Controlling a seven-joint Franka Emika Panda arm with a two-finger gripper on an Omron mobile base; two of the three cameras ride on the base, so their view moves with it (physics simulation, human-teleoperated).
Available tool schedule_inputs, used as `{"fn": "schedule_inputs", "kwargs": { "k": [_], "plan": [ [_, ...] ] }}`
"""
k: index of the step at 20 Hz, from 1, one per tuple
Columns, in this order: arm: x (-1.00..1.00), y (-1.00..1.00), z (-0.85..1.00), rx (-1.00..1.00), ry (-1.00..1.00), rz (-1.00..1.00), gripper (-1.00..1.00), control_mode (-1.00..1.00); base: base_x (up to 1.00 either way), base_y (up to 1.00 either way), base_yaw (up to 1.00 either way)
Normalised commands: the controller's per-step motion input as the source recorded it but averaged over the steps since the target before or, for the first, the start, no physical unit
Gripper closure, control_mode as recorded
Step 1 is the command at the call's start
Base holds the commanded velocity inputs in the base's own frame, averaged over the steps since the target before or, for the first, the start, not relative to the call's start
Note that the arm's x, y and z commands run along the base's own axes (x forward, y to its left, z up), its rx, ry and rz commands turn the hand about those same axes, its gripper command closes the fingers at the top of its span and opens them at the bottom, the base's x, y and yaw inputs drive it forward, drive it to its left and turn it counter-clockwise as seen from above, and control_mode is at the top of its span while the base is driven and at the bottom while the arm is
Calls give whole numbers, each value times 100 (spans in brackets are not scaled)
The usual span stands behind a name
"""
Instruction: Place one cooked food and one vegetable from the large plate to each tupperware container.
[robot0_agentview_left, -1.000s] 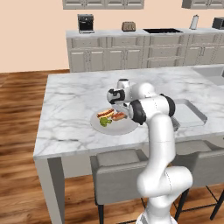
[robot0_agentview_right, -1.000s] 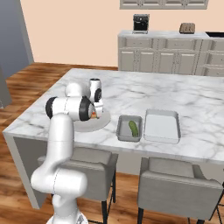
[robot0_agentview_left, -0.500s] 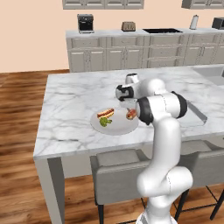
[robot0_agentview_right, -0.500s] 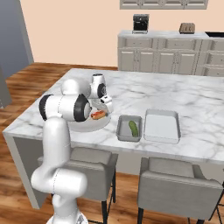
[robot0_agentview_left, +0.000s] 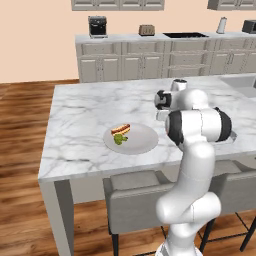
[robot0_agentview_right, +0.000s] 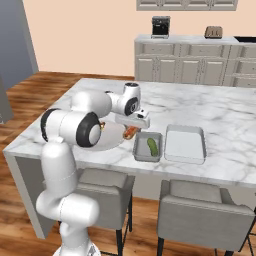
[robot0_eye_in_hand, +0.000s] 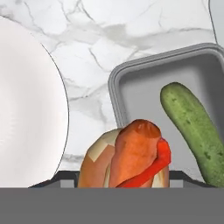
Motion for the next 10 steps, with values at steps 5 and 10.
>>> {"fn": "schedule_inputs", "kwargs": {
  "k": [5,10],
  "plan": [
    [-3,-43,0,13,0,15,100,-100,0,0,0],
    [0,-16,-21,-12,0,27,100,-100,0,0,0]
  ]
}}
